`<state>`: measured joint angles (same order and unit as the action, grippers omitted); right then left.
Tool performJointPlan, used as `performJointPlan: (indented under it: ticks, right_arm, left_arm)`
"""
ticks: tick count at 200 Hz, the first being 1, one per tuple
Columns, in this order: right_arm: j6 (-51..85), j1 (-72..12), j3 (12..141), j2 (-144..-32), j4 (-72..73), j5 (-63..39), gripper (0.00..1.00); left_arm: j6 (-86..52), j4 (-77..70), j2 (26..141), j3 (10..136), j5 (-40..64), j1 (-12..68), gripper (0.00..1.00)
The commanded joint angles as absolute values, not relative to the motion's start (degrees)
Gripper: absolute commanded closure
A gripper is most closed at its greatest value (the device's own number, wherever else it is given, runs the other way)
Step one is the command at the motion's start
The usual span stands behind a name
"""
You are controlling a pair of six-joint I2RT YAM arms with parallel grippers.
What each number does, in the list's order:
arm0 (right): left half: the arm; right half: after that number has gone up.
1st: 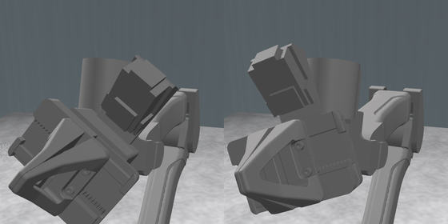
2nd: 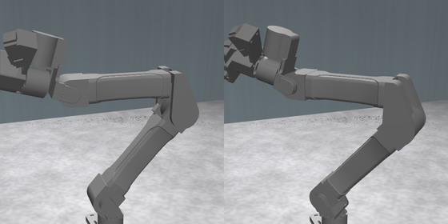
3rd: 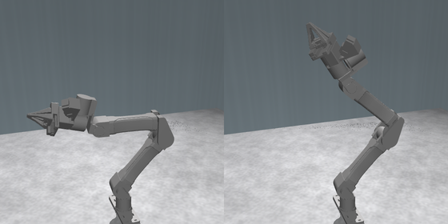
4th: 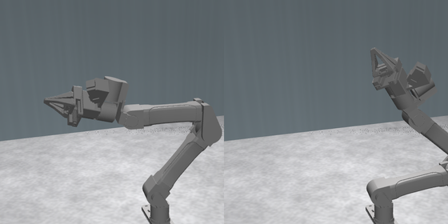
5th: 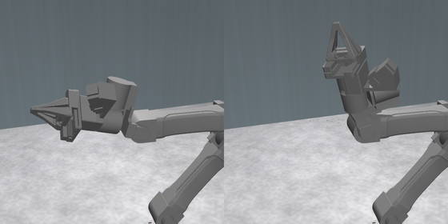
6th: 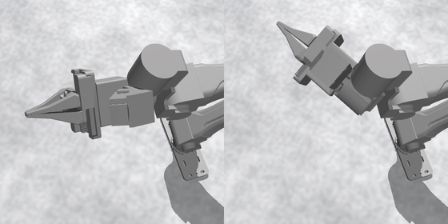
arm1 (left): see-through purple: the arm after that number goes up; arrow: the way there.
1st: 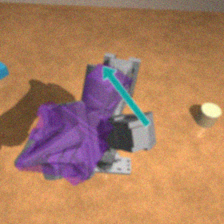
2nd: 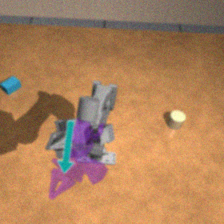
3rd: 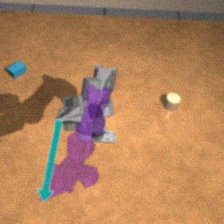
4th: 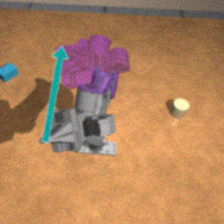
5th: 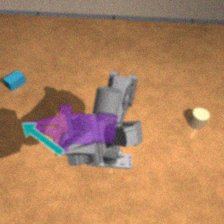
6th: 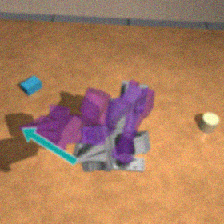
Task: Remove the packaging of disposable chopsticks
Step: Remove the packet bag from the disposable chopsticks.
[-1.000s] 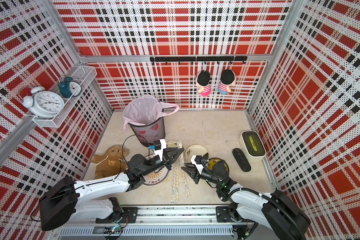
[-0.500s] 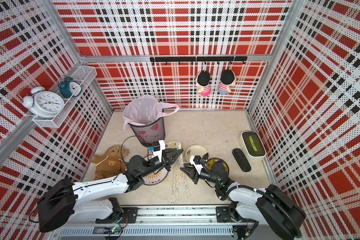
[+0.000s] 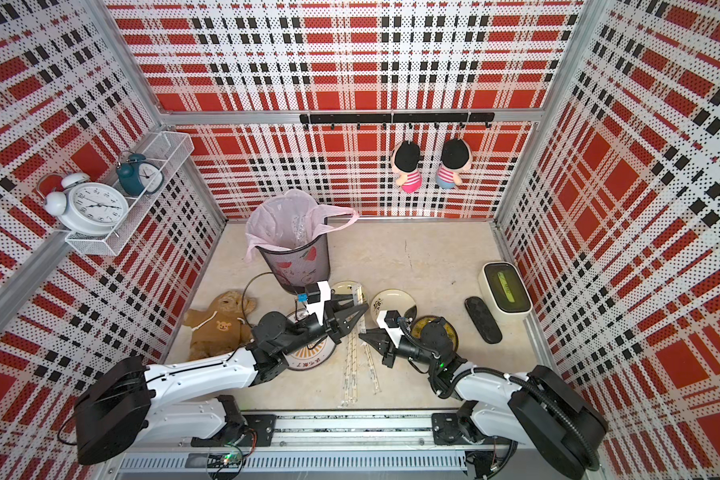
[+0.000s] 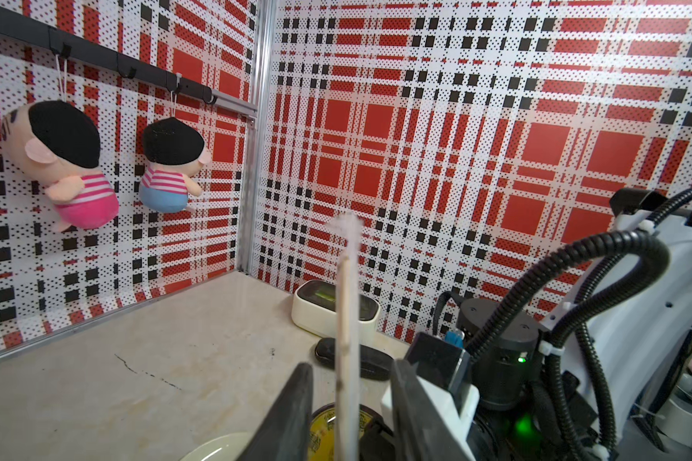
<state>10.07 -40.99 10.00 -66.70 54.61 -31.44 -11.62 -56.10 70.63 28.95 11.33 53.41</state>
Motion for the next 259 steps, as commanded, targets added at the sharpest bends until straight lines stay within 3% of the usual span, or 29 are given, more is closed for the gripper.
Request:
performJointPlan:
  ticks: [1, 31, 58, 111, 148, 167, 259]
  right_arm:
    - [8.39, -40.61, 9.88, -65.63, 55.07, -33.15, 1.00]
    - [7.66, -40.61, 9.71, -63.87, 52.98, -34.08, 1.00]
    - [7.22, -40.65, 9.50, -62.61, 51.63, -34.00, 1.00]
    - [7.03, -40.61, 9.58, -63.01, 51.04, -34.71, 1.00]
    - [6.97, -40.62, 9.75, -63.06, 50.84, -34.73, 1.00]
    - [7.03, -40.61, 9.92, -63.12, 51.39, -34.69, 1.00]
    - [6.60, -40.61, 14.12, -57.68, 52.44, -34.86, 1.00]
  left_arm:
    - [-11.18, -57.30, 68.82, 28.90, 10.80, 53.66, 0.56]
    - [-10.82, -57.22, 68.20, 30.13, 10.92, 53.48, 0.58]
    - [-10.55, -56.53, 69.20, 31.50, 12.44, 53.30, 0.66]
    - [-10.20, -56.52, 68.41, 32.12, 14.85, 53.35, 0.66]
    - [-9.93, -55.64, 68.62, 32.28, 13.89, 53.35, 0.89]
    - [-10.06, -55.56, 68.71, 31.82, 13.71, 53.35, 0.96]
    - [-11.94, -56.95, 71.84, 26.84, 14.52, 53.52, 0.94]
